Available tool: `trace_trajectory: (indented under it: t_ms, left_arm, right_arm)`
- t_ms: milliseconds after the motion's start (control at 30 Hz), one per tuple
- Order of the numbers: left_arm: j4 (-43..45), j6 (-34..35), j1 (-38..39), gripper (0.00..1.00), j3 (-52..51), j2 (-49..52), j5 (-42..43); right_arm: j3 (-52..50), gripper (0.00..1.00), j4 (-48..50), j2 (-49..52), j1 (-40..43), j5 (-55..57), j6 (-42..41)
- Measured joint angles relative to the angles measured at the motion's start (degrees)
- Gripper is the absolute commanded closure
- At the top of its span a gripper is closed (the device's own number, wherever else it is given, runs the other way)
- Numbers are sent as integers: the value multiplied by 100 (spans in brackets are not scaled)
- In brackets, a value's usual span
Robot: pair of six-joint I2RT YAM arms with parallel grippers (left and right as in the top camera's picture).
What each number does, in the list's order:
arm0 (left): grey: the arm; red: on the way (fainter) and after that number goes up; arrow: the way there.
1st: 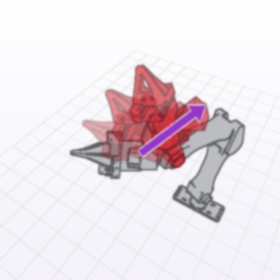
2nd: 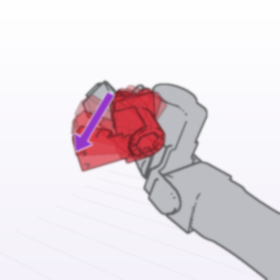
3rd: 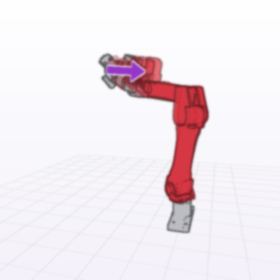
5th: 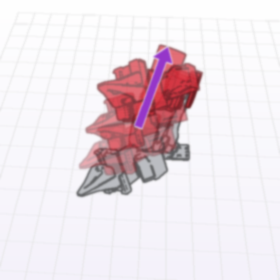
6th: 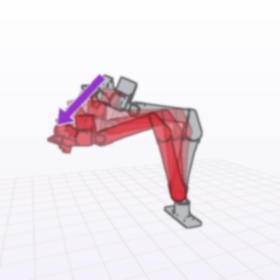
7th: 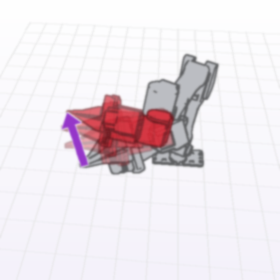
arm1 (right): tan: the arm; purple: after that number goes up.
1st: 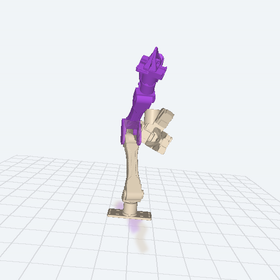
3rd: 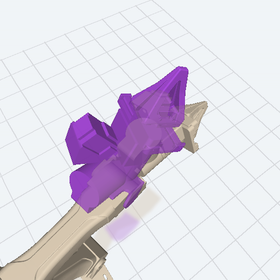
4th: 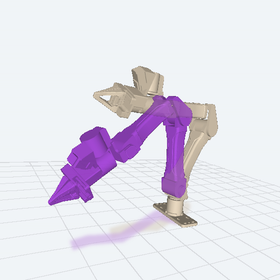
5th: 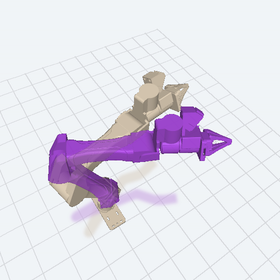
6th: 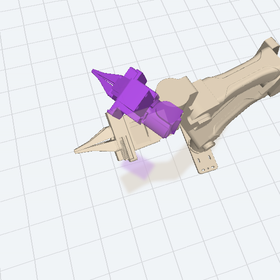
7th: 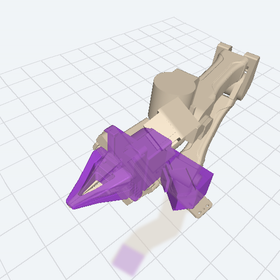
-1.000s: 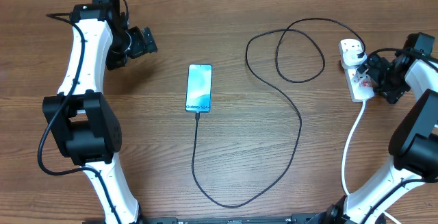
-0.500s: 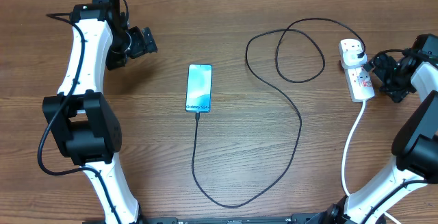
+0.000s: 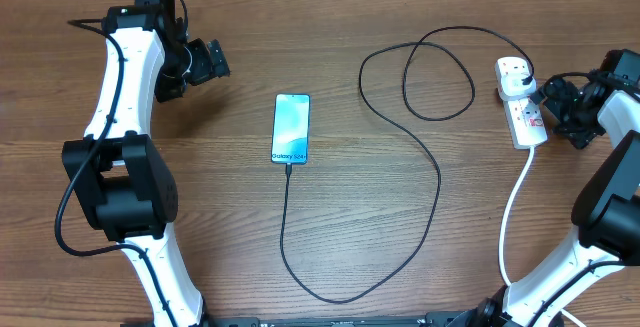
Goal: Plug charger to phone and switch on socket
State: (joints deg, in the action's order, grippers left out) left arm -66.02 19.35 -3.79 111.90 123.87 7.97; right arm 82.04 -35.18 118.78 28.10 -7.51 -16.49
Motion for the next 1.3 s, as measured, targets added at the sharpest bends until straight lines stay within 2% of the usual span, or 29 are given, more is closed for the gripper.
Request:
trace_trajectory:
  t_ms: [767,1067,1300]
  left_arm:
    - [0,0,0,0,0,0,0]
    - [0,0,0,0,0,0,0]
    - [0,0,0,0,0,0,0]
  right_arm:
    - [-31,0,-251,0,0,-131,50]
    - [522,0,-1515,-83,-11,-160,629]
    - [590,1,-1696,-850,-11,74,859]
